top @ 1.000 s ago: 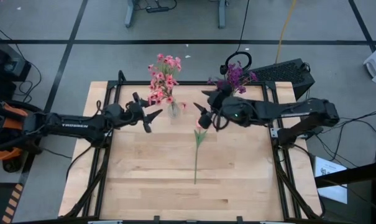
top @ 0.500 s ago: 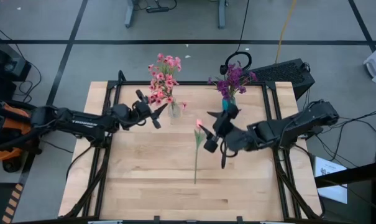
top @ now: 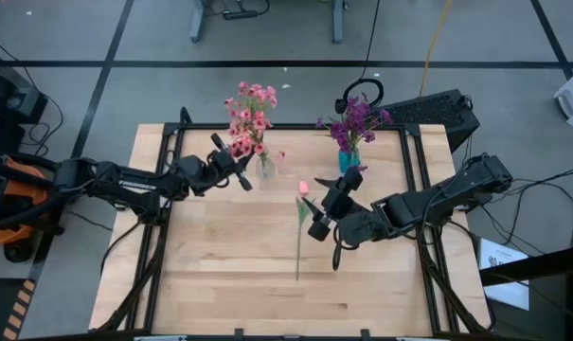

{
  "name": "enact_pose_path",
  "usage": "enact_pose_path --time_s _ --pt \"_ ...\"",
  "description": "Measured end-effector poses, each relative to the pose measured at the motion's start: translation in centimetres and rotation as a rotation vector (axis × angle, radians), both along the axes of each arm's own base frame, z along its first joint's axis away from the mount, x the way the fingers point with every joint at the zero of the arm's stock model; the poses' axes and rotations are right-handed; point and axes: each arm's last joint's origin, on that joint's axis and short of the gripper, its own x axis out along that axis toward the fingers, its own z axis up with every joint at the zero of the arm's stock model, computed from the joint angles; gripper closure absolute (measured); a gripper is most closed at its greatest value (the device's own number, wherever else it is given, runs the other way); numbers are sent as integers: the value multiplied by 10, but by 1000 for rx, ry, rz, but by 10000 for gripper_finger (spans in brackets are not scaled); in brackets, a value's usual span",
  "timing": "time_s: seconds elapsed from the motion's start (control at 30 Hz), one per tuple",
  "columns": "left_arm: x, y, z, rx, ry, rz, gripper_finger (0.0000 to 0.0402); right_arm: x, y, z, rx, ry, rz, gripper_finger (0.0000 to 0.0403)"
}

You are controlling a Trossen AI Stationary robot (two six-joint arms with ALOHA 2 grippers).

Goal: Sort flowers into vase by color
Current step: Put the pink flower into the transparent vase

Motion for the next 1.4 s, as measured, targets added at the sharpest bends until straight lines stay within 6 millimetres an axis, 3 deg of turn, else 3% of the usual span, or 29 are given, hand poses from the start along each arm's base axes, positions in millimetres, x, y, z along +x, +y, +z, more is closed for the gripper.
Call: enact_pose_path --time_s 0.17,0.3,0.47,0.67,0.87,1.1,1.4 --pt "3 1 -6 -11 27 2 394 3 6 -8 22 7 0 140" --pt "3 2 -6 -12 30 1 383 7 13 -18 42 20 3 140" --pt "4 -1 -8 -17 52 -11 312 9 22 -29 83 19 -4 140" --pt "4 -5 -12 -30 90 27 190 12 33 -41 122 10 -10 140" --pt "-3 -11 -8 -39 123 112 99 20 41 -67 157 51 -46 140" --pt "-21 -23 7 -34 123 195 48 29 46 -94 240 92 -68 140" --pt "-52 -37 11 -116 217 131 40 32 50 -108 378 130 -58 140"
